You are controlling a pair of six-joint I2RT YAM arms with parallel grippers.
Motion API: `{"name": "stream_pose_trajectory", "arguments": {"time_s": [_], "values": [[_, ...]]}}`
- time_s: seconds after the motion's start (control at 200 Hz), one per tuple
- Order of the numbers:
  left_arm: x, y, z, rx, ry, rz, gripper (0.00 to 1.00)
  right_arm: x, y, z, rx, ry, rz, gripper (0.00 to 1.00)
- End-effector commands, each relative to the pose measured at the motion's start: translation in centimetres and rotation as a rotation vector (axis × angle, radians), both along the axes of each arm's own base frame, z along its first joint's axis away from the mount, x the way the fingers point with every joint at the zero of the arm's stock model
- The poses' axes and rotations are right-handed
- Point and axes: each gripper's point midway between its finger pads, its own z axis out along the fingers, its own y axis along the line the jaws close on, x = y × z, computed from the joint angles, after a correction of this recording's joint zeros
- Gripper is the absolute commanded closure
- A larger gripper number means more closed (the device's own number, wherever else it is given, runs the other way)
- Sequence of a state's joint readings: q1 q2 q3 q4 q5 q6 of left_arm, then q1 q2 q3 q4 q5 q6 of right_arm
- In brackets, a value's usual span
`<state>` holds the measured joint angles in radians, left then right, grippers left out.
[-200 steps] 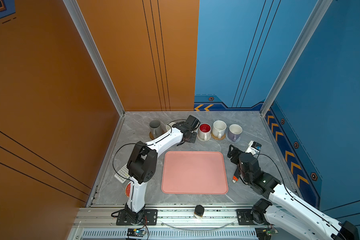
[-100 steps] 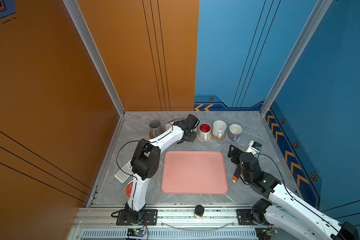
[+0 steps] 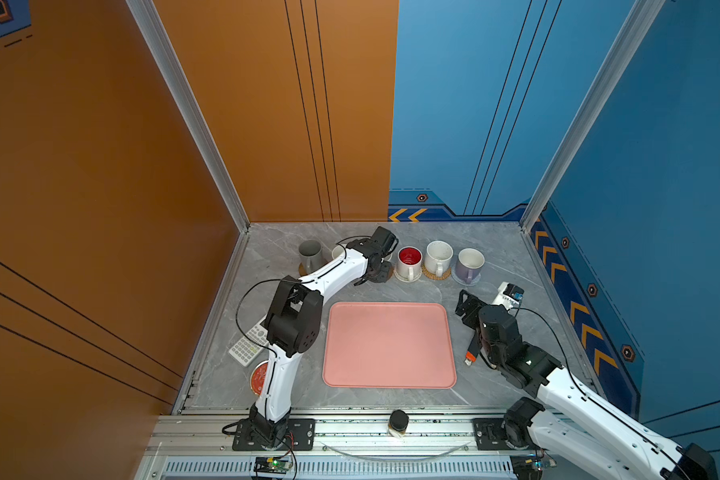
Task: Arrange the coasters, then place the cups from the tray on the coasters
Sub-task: 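Lower the blue-handled mug onto the brown coaster with the left gripper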
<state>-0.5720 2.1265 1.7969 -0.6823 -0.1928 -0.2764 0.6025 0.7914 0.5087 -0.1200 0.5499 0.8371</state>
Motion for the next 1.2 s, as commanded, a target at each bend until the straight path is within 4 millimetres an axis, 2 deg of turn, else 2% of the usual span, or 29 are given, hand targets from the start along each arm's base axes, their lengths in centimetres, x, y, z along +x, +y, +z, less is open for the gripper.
{"name": "stream_pose_trajectory", "arguments": {"time_s": [0.0, 0.34, 1.192], "values": [[1.9, 0.6, 2.0, 0.007, -0.070, 0.023, 1.00, -0.2, -0.2, -1.2, -0.006, 0.034, -0.002, 0.12], [2.4, 0.8, 1.4, 0.012, -0.062, 0.032, 1.00, 0.0, -0.1, -1.3, -0.005, 0.038, 0.000, 0.12], [2.9, -0.3, 1.1, -0.026, -0.052, 0.033, 1.00, 0.0, -0.4, -1.6, -0.001, 0.044, -0.004, 0.11]]}}
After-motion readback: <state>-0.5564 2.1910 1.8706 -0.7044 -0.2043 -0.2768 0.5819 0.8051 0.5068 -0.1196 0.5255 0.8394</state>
